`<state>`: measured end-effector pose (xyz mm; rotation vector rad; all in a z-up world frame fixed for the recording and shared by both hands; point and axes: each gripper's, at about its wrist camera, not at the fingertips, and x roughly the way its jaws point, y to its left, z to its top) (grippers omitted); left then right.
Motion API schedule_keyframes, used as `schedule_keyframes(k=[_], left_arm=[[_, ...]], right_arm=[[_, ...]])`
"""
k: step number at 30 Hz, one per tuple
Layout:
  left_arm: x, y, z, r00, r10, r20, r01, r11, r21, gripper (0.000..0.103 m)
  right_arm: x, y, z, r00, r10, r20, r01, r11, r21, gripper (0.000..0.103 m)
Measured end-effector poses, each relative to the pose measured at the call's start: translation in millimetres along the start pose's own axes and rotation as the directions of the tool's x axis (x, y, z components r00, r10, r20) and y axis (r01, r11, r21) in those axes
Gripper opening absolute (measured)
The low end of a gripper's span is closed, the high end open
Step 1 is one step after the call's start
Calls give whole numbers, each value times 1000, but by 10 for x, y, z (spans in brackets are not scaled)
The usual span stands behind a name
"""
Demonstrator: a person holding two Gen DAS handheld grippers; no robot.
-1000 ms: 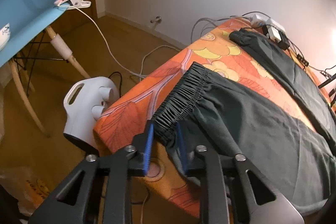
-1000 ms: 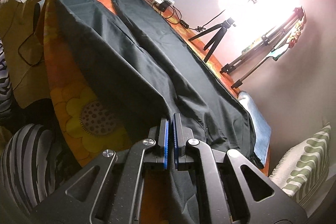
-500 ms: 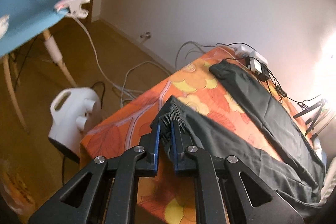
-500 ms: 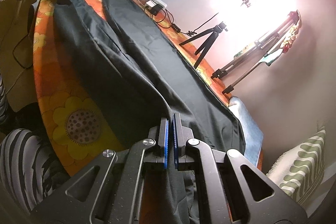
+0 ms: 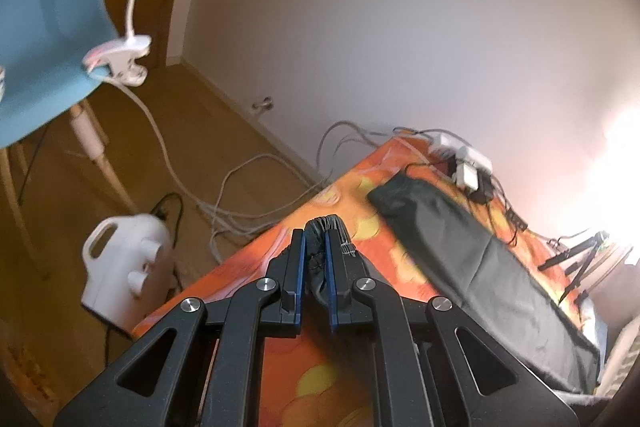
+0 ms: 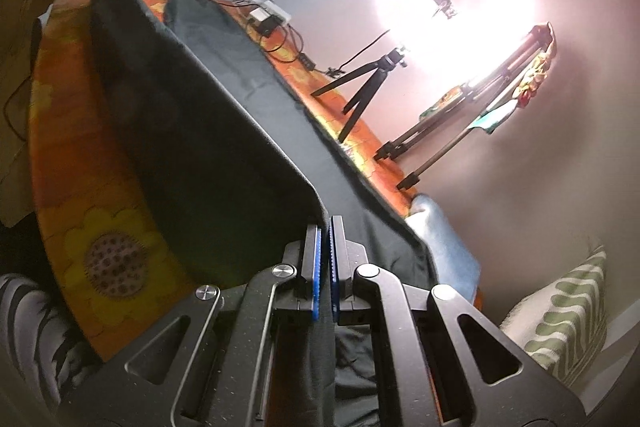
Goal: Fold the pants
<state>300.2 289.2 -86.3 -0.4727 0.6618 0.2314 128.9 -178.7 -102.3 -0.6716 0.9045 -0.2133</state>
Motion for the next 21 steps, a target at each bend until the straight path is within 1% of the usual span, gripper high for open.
schedule_keyframes(k=[5,9,12,16,21], left_arm=[[110,-211,240,1000,-5,24,5,1000,5,8],[309,-463,405,1000,-1,26,0,1000,28,8],[491,-625,493,1000,11,20,-12,999,45,8],[776,-800,586,1000,29,1,-29,998,61,8],[1129,-1038,660,998,67,-11,-66,992,112,8]], right_arm=[[139,-201,161,999,-39,11,39,999,4,3],[330,-361,249,998,-57,5,56,998,17,3],[552,-474,313,998,-69,-6,70,997,20,3],[848,-602,366,997,-67,-25,68,997,41,3],[1271,-709,381,996,-69,-53,71,996,50,3]])
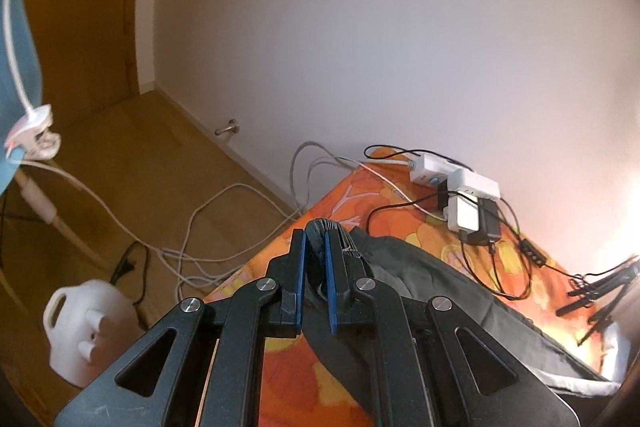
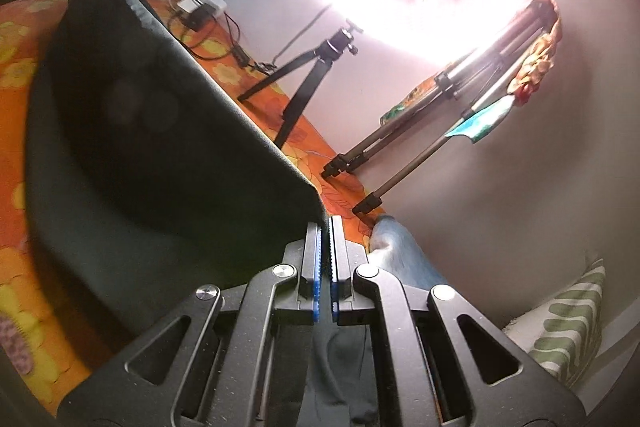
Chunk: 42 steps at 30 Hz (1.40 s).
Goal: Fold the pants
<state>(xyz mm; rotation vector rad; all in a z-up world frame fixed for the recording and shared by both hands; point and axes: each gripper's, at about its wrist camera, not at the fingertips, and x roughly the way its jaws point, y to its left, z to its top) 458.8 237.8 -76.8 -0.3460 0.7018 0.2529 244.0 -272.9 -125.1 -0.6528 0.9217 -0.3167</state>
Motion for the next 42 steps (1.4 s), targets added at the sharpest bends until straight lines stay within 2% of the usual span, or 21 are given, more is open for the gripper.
schedule_keyframes(k=[10,15,17,21,24,26,30,32,35,37,40,42], left_arm=[[623,-462,106,995,69,-65,-64,995,77,8],[925,-633,84,990,58,-125,-48,996,78,8],[1007,-710,64,989,61,-137,-50,995,82,12],[1057,-822,99,989,20,-150,-8,997,81,22],[911,-751,192,993,-3,-117,12,997,81,38],[741,-587,269,996,-23,-89,28,998,62,38],[558,-306,293,997,-17,-74,22,997,70,38],[557,-169,219,995,-24,-102,30,998,60,38],[659,-63,-13,979,-73,-189,83,995,49,38],[713,-86,-150,971,-104,-215,115,993,39,38],[857,-180,-274,966,-94,-242,105,994,36,42],[940,-282,-340,968,-50,-244,69,995,68,42]], right_arm=[[739,-18,-31,998,12,-67,-11,1000,20,3],[977,-60,-42,995,6,-96,-3,1000,30,3],[1063,-77,-47,994,0,-108,3,1000,30,3],[1204,-86,-53,991,-21,-132,23,1000,21,3],[1327,-85,-34,989,-30,-147,33,999,15,3],[1390,-96,-48,987,-34,-157,37,999,17,3],[1479,-74,-76,985,-35,-170,38,999,14,3],[1514,-62,-85,984,-36,-175,39,999,13,3],[1545,-45,-95,984,-33,-177,36,999,17,3],[1547,-37,-96,984,-33,-177,36,999,18,3],[1521,-28,-83,984,-34,-177,38,999,15,3],[1520,-20,-81,982,-42,-182,44,999,8,3]])
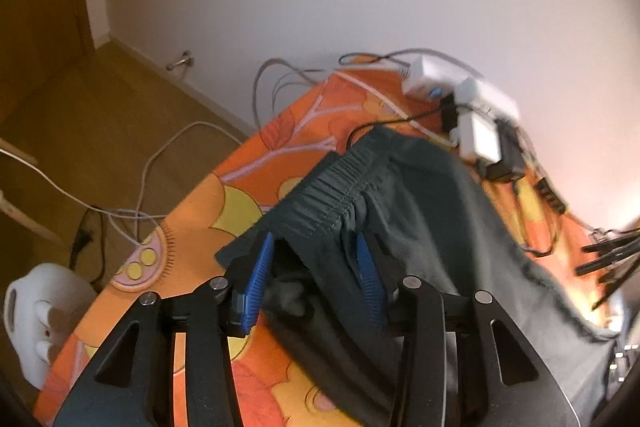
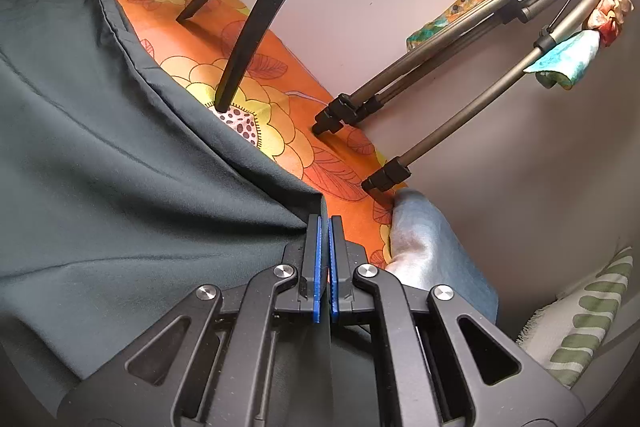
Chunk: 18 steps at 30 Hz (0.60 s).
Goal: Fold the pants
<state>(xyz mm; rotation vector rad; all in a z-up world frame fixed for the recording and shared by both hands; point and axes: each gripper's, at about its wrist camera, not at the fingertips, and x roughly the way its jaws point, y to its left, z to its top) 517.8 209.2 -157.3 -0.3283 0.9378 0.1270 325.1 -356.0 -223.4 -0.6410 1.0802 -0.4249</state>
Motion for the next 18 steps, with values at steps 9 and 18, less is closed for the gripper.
schedule_keyframes(k=[9,18], left_arm=[[45,-327,-147,961,253,111,-266,955,134,16],[-234,-242,-65,960,257,113,-269,958,102,23]], right_arm=[[164,17,-5,998,7,-62,-6,1000,17,3],[-150,-324,-54,987,161,-7,-157,970,185,49]])
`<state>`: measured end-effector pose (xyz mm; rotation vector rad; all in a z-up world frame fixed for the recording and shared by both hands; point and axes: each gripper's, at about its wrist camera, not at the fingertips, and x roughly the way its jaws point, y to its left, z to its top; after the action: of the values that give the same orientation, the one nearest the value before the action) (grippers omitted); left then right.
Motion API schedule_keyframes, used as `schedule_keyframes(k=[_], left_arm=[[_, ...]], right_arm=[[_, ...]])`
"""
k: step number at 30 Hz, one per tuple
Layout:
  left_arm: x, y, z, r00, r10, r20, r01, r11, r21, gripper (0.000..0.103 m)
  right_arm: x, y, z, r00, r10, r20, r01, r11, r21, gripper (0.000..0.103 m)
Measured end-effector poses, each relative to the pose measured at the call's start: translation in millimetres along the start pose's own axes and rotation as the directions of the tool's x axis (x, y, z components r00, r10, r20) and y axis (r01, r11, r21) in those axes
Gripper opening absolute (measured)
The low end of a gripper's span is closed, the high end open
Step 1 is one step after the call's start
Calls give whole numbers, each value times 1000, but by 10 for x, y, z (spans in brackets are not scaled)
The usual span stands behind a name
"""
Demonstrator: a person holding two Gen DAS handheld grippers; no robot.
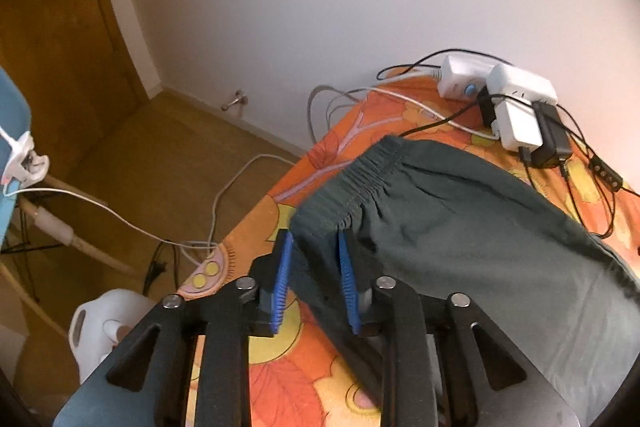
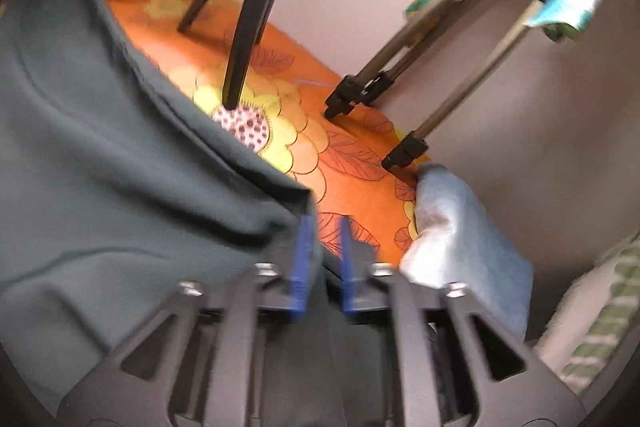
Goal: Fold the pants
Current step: 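Lower the trousers onto the bed and open both grippers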
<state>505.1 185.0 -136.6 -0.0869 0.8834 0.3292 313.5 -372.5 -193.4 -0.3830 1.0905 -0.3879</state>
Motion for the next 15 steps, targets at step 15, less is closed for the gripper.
schedule_keyframes(k=[15], left_arm=[[-1107,-257,-333,975,-203,95,188,971,149,32]], right_arm=[[-1558,-963,-1057,994,58,88,-79,965,250,54]])
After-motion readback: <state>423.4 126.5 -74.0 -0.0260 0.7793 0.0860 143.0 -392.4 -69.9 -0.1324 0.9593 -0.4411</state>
